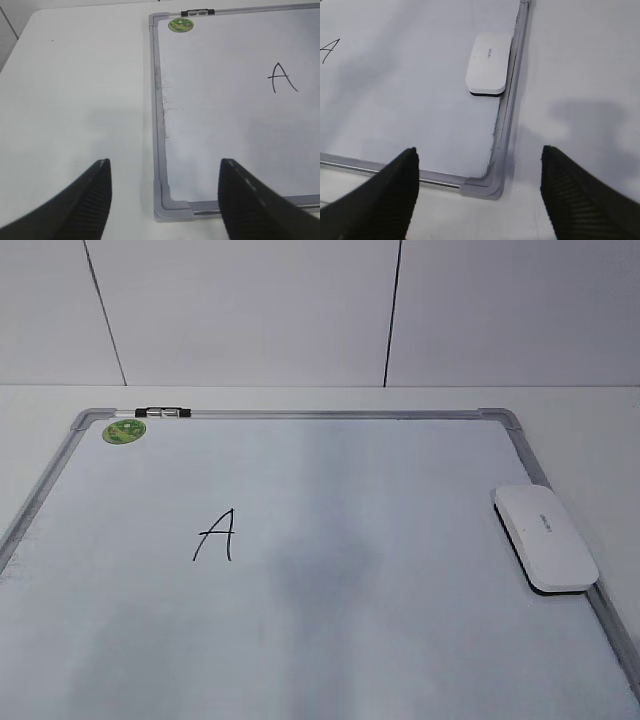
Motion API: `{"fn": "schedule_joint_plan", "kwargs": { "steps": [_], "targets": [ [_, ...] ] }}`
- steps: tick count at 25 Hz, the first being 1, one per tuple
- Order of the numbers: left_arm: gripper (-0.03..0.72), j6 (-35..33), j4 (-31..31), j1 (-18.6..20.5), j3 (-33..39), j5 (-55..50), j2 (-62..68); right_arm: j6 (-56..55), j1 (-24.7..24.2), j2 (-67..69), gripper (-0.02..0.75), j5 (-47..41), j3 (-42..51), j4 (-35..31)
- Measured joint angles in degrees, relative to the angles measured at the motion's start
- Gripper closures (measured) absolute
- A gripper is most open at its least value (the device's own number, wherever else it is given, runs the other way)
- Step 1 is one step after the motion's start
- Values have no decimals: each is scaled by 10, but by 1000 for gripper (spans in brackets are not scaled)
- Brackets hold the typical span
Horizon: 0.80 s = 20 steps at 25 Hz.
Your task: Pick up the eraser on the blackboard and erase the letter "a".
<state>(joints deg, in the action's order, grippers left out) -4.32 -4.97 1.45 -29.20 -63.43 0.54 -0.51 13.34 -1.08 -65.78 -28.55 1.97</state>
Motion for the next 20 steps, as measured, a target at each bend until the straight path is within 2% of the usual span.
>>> {"fn": "schedule_joint_plan", "kwargs": {
  "steps": [11, 18, 20],
  "targets": [
    [191, 0, -1, 0, 0, 0, 0, 0, -9, 0, 158, 0, 0, 1],
    [191, 0, -1, 0, 0, 0, 0, 0, -111, 0, 158, 0, 0, 1],
    [191, 0, -1, 0, 0, 0, 0, 0, -127, 0, 158, 0, 0, 2]
  ]
}}
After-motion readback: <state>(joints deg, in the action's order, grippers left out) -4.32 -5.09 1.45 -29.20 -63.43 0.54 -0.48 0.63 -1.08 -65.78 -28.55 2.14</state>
